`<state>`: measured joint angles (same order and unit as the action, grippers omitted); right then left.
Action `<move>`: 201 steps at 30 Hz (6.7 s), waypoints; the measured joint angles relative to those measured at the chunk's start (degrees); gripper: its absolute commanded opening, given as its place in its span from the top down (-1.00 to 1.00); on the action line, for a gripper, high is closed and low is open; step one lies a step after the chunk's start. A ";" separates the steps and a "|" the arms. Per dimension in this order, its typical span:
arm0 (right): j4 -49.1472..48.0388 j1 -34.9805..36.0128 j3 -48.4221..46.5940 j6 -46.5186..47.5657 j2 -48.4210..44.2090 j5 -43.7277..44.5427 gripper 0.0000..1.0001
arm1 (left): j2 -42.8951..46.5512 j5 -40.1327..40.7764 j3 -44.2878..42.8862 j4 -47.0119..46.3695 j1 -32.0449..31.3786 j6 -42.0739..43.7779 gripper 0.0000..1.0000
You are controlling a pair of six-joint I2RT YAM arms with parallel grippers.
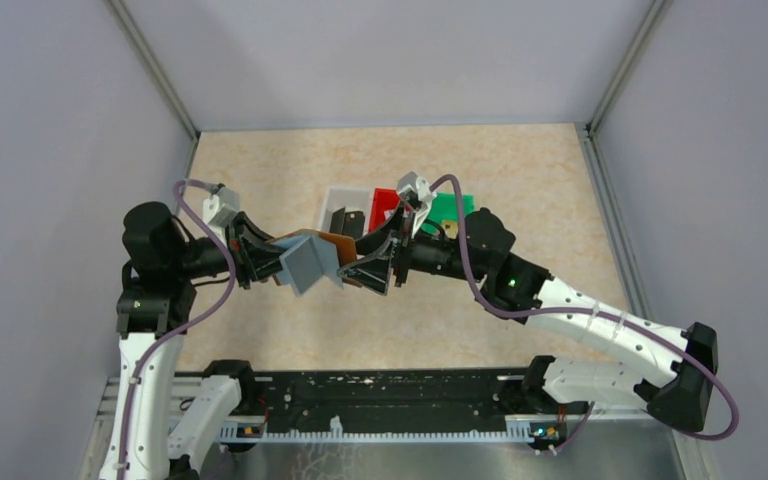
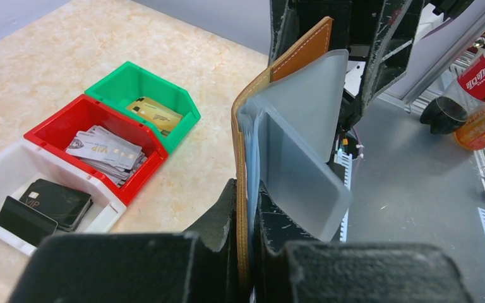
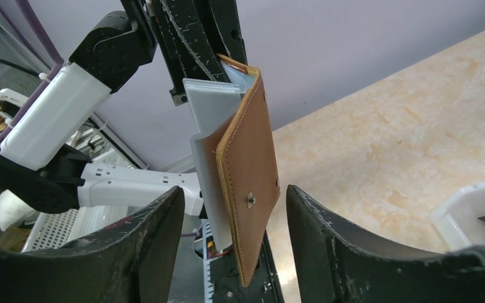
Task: Take the credit cards out of the card holder
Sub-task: Remove the credit card from the card holder.
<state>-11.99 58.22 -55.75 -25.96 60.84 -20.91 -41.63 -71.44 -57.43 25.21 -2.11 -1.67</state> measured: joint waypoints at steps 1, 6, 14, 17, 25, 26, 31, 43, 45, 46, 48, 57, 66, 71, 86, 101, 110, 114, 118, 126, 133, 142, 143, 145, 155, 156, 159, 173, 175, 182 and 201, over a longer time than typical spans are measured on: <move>0.00 0.00 0.00 -0.09 0.00 0.07 -0.28 | -0.04 -0.04 -0.02 0.11 0.00 -0.02 1.00; 0.00 0.00 0.35 0.26 -0.02 0.46 -0.58 | -0.17 -0.07 -0.11 0.35 0.00 -0.02 1.00; -1.66 2.47 2.67 3.13 0.13 6.40 -0.74 | -0.11 3.02 -0.98 0.59 0.00 0.85 1.00; -2.51 4.50 2.73 5.25 1.22 10.08 -0.96 | 0.15 5.11 -1.05 0.63 0.00 1.77 1.00; -5.14 13.97 2.69 14.99 5.86 25.88 -0.97 | 0.55 8.41 -1.05 0.76 0.00 2.69 1.00; -5.57 15.02 2.69 16.22 6.34 27.85 -0.97 | 0.55 8.50 -1.05 0.81 0.00 2.69 1.00; -9.68 19.10 2.69 23.19 7.87 38.18 -0.97 | 0.55 9.31 -1.05 1.01 0.00 2.69 1.00; -23.21 26.05 2.69 39.12 13.88 54.95 -0.97 | 0.33 9.92 -2.23 1.79 0.00 2.67 1.00; -24.39 26.77 2.71 40.50 14.38 56.00 -0.97 | 0.33 9.94 -2.51 1.84 0.00 2.67 1.00; -24.94 26.91 2.71 40.94 14.45 56.33 -0.97 | 0.33 9.94 -2.60 1.81 0.00 2.67 1.00; -26.25 27.04 2.71 41.42 14.49 57.18 -0.97 | 0.33 9.94 -2.67 1.84 0.00 2.67 1.00; -29.70 27.21 2.71 42.32 15.91 58.97 -0.97 | 0.22 9.94 -2.67 1.88 0.00 2.64 1.00; -30.18 27.67 2.71 42.38 16.92 58.45 -0.95 | 0.11 10.34 -2.84 2.27 0.00 2.78 1.00; -30.18 27.67 2.71 42.32 16.92 58.25 -0.74 | 0.11 10.34 -2.84 2.27 0.00 2.78 1.00; -29.22 29.40 1.95 42.32 17.27 60.98 -0.88 | 0.11 10.36 -2.86 2.29 0.00 2.75 1.00; -28.89 29.92 -0.72 42.47 19.28 64.30 -0.53 | 0.11 10.36 -2.86 2.27 0.00 2.73 1.00; -28.72 30.10 -1.01 42.95 19.52 66.64 -0.43 | 0.11 10.38 -2.86 2.27 0.00 2.75 1.00; -28.87 30.32 -1.07 43.54 19.61 67.38 -0.44 | 0.11 10.40 -2.86 2.29 0.00 2.75 1.00; -29.09 30.73 -2.38 44.48 20.81 68.89 -0.28 | 0.02 10.43 -2.89 2.27 0.00 2.75 1.00; -33.66 31.65 -2.29 46.84 21.35 73.42 -0.19 | -0.39 10.78 -3.74 2.16 0.00 2.78 1.00; -37.20 31.67 1.16 46.97 18.93 76.08 -0.15 | -0.57 11.26 -3.78 2.19 0.02 2.80 1.00; -39.67 31.67 2.60 47.43 17.53 78.97 0.07 | -0.57 11.21 -3.78 2.21 0.02 2.78 1.00; -39.98 31.67 2.89 47.56 17.18 79.30 0.13 | -0.57 11.17 -3.78 2.23 0.02 2.78 1.00; -40.44 31.67 2.95 47.87 16.79 79.62 0.22 | -0.59 10.62 -3.78 2.32 0.00 2.67 1.00; -41.20 31.65 4.48 46.93 13.46 77.99 -0.05 | -0.46 8.81 -3.78 2.29 0.00 2.49 1.00; -40.46 31.63 4.48 46.31 13.07 77.05 -0.07 | -0.46 8.46 -3.78 2.29 0.00 2.49 1.00; -36.20 31.06 4.48 43.08 10.99 73.20 -0.09 | -0.39 7.19 -3.80 2.29 0.00 2.49 1.00; -15.78 20.85 4.35 25.14 0.02 53.68 -0.09 | 0.20 -1.18 -3.78 1.27 0.00 -1.46 1.00; -14.25 20.48 4.33 24.17 0.00 50.64 -0.10 | 0.17 -1.97 -3.78 0.66 0.00 -2.05 1.00; -9.42 14.84 4.33 17.53 -0.15 36.61 -0.03 | 0.17 -4.72 -3.80 -0.68 0.00 -3.89 1.00; -13.81 3.50 3.93 -2.69 1.27 -1.29 0.87 | 0.24 -12.55 -3.80 -2.10 0.00 -4.76 1.00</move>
<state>-25.80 61.71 -51.81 -28.64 62.11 -22.20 -41.39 -83.99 -61.23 23.11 -2.11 -6.44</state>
